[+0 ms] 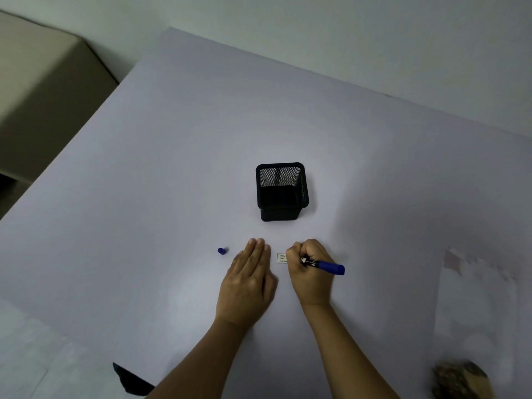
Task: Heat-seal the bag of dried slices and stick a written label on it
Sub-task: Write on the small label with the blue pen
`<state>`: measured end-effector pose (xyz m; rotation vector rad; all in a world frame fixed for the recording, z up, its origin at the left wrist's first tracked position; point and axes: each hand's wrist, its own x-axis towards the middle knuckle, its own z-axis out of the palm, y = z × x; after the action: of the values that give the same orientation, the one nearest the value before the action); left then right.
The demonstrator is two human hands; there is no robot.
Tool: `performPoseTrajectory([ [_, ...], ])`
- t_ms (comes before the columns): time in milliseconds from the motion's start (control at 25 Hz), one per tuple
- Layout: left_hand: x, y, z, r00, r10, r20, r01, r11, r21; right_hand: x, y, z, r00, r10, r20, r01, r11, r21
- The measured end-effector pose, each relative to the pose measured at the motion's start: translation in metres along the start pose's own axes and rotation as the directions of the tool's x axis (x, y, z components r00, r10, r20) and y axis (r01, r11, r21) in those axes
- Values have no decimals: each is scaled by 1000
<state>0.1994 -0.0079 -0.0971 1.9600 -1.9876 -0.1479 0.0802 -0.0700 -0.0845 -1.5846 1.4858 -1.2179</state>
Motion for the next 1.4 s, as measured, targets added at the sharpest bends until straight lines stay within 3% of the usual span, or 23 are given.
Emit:
performPoseTrajectory([
  [1040,0,-1,0,1000,-6,21,6,1000,-18,0,0,2,1000,12,-27,-12,1000,4],
  [1400,2,-1,-2,999,-14,35,16,998,-64,2,-6,0,993,105,-61,-103,994,45],
])
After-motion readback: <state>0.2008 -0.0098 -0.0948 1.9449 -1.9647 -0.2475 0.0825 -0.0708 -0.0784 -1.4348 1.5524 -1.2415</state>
